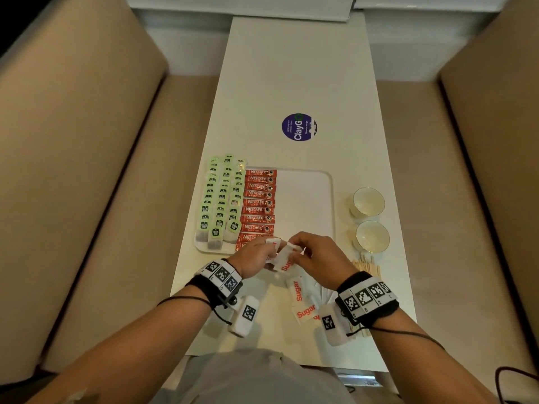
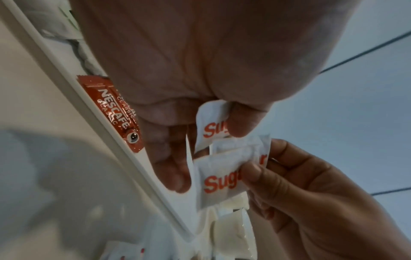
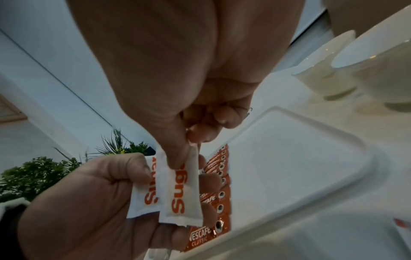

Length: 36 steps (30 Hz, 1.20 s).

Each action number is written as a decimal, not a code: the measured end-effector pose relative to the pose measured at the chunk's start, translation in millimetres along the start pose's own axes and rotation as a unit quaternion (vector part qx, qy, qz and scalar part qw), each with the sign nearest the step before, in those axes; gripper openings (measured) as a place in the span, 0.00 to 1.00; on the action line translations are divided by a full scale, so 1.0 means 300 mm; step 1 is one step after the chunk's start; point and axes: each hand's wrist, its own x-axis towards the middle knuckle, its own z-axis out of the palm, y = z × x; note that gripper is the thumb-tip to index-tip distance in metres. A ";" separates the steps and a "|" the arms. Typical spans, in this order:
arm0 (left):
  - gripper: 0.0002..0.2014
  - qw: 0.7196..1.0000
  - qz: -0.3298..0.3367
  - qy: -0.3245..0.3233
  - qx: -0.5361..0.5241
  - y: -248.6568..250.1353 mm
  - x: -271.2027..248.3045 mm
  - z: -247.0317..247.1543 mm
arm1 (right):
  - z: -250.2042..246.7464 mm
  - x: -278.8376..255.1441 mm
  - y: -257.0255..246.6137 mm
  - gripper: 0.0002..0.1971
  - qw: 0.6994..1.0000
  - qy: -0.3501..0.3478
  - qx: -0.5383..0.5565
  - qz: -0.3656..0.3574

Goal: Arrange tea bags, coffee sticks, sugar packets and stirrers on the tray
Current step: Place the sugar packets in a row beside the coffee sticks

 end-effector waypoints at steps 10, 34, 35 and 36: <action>0.10 0.999 0.052 -0.005 -0.002 0.041 0.039 -0.053 | -0.041 0.115 -0.028 0.13 0.995 0.085 0.061 0.001; 0.10 0.985 0.026 0.129 -0.112 0.098 0.310 -0.175 | -0.015 0.387 0.100 0.13 0.981 0.082 0.152 0.089; 0.10 0.984 0.023 0.133 -0.118 0.097 0.321 -0.184 | -0.023 0.403 0.104 0.13 0.980 0.088 0.149 0.094; 0.10 0.982 0.019 0.137 -0.129 0.098 0.332 -0.191 | -0.031 0.422 0.111 0.14 0.980 0.096 0.146 0.100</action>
